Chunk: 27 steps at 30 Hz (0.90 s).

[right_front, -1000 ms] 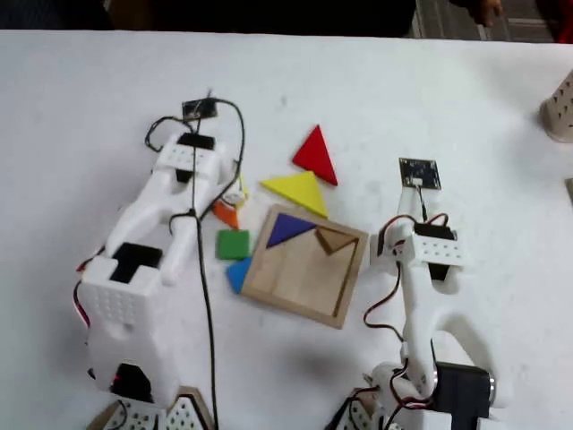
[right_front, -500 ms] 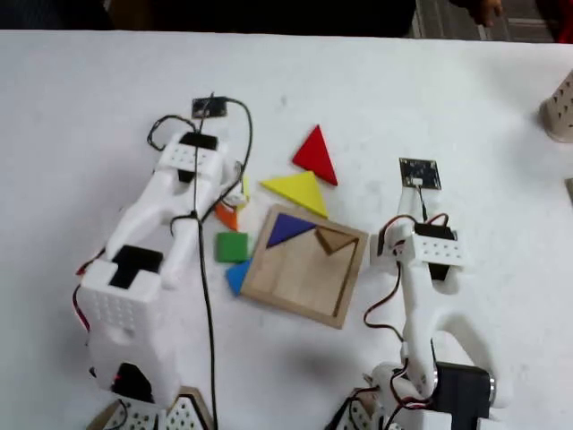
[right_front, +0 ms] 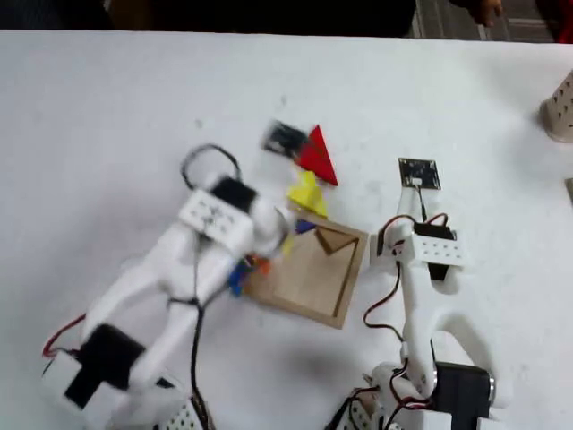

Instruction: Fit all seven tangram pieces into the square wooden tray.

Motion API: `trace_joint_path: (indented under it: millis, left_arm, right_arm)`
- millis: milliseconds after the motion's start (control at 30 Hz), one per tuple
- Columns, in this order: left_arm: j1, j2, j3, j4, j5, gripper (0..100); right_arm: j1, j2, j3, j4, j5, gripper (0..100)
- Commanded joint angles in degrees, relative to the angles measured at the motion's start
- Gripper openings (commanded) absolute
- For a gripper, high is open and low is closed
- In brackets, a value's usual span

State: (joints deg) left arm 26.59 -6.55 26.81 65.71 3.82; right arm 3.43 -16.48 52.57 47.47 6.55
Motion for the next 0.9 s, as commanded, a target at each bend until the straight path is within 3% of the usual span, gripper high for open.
trace_joint_path:
  millis: [0,100,267,467,867]
  left_arm:
    - [6.29,-5.93,8.35,-9.23,-12.75,14]
    - [7.08,-7.96,13.98,-16.09,-19.52,14]
    - [5.23,-8.48,16.79,-21.98,-22.68,14]
    - [5.58,-8.40,17.41,-22.07,-24.97,14]
    - [5.67,-8.84,21.19,-23.56,-42.46,14]
  right_arm:
    - [-0.13,-2.95,-0.44,-0.84,0.79,2.1]
    - [-0.13,-2.95,-0.44,-0.84,0.79,2.1]
    - [-0.04,-2.95,-0.44,-0.84,0.79,2.1]
    - [-0.04,-2.95,-0.44,-0.84,0.79,2.1]
    - [-0.31,-2.95,-0.44,-0.84,0.79,2.1]
